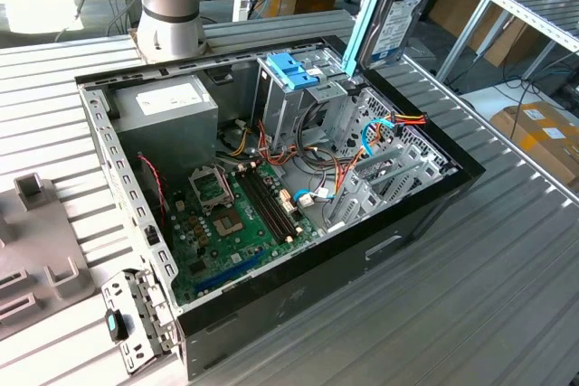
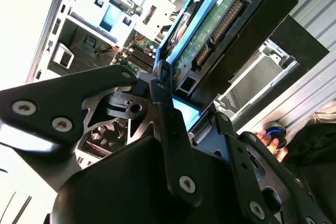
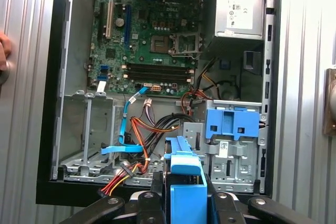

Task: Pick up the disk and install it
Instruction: 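Pick up the disk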

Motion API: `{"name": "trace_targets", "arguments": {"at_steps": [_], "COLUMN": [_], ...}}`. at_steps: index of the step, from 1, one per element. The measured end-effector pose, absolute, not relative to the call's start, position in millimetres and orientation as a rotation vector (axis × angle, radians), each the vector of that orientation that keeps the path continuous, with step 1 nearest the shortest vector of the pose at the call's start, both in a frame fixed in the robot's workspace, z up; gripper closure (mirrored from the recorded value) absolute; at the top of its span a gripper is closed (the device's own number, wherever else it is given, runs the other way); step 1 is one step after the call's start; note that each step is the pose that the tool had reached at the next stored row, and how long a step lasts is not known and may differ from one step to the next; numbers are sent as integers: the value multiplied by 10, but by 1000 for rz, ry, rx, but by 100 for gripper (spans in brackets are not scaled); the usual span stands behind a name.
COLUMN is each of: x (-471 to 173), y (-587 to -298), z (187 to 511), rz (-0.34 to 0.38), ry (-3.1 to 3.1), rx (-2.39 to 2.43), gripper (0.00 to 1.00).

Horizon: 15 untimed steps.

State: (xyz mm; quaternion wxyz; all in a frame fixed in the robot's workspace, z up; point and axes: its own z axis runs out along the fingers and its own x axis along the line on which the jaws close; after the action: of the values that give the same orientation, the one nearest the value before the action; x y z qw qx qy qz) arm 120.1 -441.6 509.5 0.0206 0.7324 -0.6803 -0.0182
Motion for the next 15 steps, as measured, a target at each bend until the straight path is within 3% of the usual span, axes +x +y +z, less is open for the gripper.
{"name": "trace_targets", "arguments": {"at_steps": [15], "x": [1212], "y": [-4446], "z": [5093], "rz": [-56], "ry": [-2110], "rx": [2271], "gripper": [63]}}
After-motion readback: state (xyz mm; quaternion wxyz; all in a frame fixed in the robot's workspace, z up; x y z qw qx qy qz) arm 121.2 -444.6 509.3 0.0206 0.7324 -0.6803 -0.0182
